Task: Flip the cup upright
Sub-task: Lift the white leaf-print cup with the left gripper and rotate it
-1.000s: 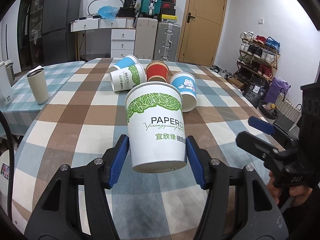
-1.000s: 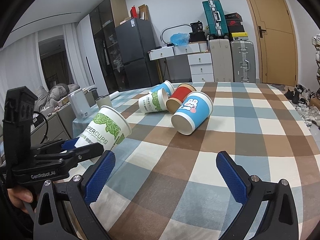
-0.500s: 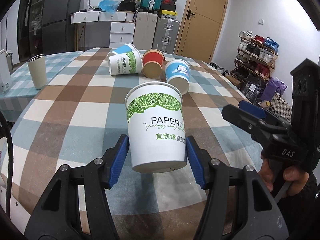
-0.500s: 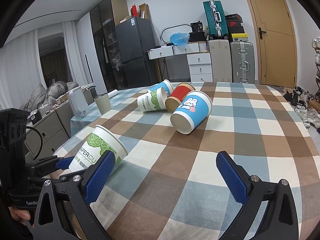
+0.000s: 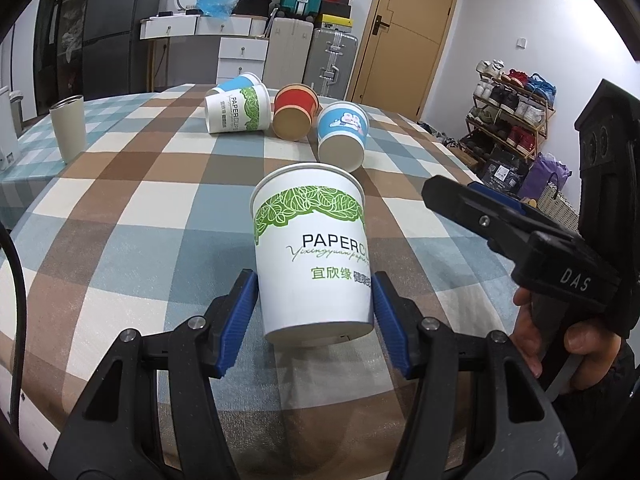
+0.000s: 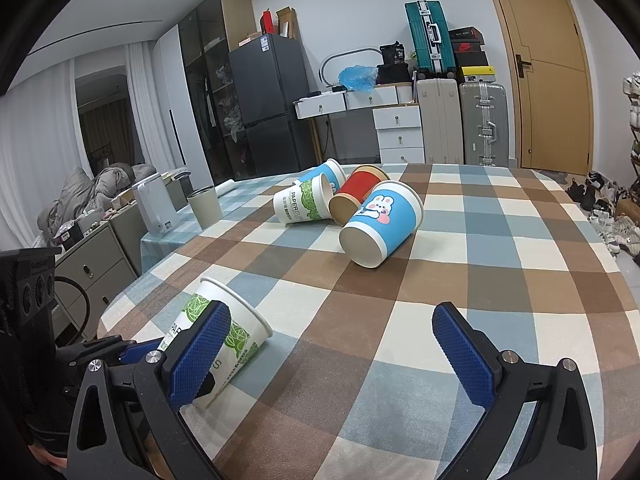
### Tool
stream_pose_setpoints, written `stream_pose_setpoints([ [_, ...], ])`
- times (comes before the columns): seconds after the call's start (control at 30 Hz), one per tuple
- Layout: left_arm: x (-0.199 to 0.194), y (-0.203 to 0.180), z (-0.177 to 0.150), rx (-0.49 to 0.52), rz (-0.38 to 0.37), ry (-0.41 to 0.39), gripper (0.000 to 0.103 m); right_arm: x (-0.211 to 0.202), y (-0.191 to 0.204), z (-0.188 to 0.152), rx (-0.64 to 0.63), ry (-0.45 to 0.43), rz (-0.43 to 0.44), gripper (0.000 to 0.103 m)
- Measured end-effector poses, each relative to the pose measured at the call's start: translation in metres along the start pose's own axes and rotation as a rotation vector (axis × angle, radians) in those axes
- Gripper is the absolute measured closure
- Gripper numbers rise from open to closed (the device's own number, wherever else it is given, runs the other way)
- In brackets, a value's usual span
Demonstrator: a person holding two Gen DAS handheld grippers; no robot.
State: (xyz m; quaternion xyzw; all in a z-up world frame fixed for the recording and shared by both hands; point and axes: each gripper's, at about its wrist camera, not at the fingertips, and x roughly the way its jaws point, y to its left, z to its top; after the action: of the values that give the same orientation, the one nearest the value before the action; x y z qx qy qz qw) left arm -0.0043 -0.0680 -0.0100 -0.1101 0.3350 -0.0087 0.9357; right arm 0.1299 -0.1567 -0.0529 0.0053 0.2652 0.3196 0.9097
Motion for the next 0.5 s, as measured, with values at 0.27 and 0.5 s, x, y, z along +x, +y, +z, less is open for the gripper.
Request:
stream_pose_setpoints([
  [0.27, 0.002, -0.002, -0.001, 0.024, -0.005, 0.007, 0.045, 0.0, 0.0, 0.0, 0.002, -0.001, 0.001, 0.0],
  [0.5, -0.006, 0.009, 0.007, 0.016, -0.018, -0.027, 0.02, -0.001, -0.001, 0.0, 0.012, 0.003, 0.006, 0.0],
])
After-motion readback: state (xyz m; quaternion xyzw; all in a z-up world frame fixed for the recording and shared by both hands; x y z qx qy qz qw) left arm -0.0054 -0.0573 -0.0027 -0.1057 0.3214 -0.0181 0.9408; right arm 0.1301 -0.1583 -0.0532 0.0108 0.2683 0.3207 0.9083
